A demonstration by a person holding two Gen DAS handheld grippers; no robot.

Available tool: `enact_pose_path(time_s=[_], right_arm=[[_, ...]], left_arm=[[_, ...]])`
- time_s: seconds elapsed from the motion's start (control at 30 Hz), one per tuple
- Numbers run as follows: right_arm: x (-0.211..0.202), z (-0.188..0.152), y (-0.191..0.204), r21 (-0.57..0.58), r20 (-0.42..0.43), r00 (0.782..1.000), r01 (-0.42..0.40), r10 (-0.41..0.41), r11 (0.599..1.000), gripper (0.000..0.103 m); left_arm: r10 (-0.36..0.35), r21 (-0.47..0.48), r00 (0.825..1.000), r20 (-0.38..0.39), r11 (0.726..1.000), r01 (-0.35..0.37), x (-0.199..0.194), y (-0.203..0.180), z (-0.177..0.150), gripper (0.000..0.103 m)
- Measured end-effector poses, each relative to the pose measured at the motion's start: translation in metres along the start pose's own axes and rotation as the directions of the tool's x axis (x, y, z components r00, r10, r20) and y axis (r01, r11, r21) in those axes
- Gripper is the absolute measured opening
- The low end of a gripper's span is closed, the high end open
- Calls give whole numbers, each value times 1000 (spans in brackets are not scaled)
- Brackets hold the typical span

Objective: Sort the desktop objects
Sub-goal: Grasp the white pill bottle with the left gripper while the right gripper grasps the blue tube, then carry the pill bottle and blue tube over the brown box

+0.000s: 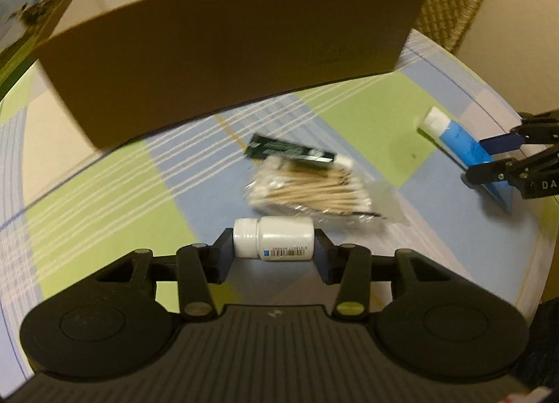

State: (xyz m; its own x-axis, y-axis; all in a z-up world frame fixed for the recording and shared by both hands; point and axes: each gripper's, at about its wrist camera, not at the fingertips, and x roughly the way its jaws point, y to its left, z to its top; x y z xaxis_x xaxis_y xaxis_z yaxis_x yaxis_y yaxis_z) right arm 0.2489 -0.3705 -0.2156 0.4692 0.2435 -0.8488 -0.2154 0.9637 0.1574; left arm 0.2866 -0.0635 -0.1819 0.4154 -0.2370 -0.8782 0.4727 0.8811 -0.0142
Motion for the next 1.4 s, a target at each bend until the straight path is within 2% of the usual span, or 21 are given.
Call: enact_pose_path(time_s=[0.3,0.37,0.4,0.5,0.7,0.87,1.0,1.17,1.4], right_arm=[[15,16,7,-45,23,999,32,-31,998,50],[18,18,10,-74,24,998,54,-52,996,40],[19,19,14,-103,23,998,69,-67,992,31],[20,20,20,-129,6,998,69,-68,989,30],[16,22,23,-106,-45,998,29,-34,994,29],[1,32,23,-32,-51,998,-46,44,998,29],[-13,49,29,-21,-20,995,-95,95,995,29],[-30,78,31,-19,38,991,-130,131,991,29],[-44,120,33,-33,109,983,-142,145,989,29]], left_arm=[[90,-136,996,-26,986,-93,-13,30,-12,41],[99,-149,995,-29,984,-102,-15,33,-13,41],[103,-156,994,-31,982,-107,-16,33,-14,41],[101,-174,994,-36,979,-105,-19,34,-16,41],[91,-176,996,-16,980,-92,-33,29,-10,41],[81,-181,996,24,981,-75,-45,25,3,41],[67,-174,994,81,983,-52,-57,24,22,41],[60,-161,989,138,986,-37,-71,25,49,41],[79,-144,980,181,988,-53,-81,30,84,41]])
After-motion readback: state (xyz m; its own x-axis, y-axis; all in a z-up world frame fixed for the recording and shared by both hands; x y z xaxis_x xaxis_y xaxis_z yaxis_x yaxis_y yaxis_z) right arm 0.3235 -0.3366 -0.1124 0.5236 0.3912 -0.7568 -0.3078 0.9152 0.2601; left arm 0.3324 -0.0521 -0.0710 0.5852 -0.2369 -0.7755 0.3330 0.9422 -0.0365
